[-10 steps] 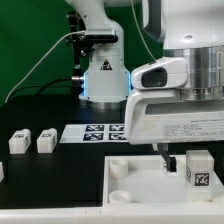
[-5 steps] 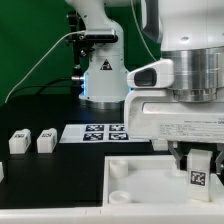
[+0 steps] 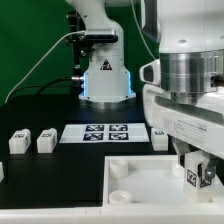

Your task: Assemble one leg

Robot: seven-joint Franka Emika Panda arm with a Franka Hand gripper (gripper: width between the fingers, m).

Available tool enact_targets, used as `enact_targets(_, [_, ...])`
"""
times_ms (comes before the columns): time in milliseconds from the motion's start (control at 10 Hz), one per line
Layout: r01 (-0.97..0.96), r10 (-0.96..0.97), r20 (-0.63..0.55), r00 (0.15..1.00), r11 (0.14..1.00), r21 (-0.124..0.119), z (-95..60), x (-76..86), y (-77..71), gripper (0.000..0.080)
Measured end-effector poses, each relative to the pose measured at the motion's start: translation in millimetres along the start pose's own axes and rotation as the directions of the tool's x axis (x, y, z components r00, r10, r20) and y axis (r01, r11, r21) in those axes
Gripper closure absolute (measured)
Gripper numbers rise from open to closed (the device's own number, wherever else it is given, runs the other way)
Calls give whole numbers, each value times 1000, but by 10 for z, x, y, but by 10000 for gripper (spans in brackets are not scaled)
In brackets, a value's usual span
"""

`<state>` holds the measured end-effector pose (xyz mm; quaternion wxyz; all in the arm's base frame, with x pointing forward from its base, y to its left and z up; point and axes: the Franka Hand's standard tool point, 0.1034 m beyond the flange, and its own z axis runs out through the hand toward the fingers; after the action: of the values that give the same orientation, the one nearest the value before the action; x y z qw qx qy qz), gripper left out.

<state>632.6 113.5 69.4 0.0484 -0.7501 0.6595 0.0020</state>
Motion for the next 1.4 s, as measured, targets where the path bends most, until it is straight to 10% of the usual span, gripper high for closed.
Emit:
enact_targets(500, [-309, 308, 53, 950, 951, 9, 10, -29, 13, 427])
enact_targets(600, [-269, 268, 49, 962, 963, 13, 12, -30, 11, 241])
enact_targets(800, [191, -193, 17, 981, 980, 60, 26, -50, -14, 178])
enact_targets(1100, [464, -465, 0, 885, 884, 61, 41, -54, 3, 151])
enact_targets(1400, [847, -846, -56, 530, 531, 3, 36, -122, 0, 150])
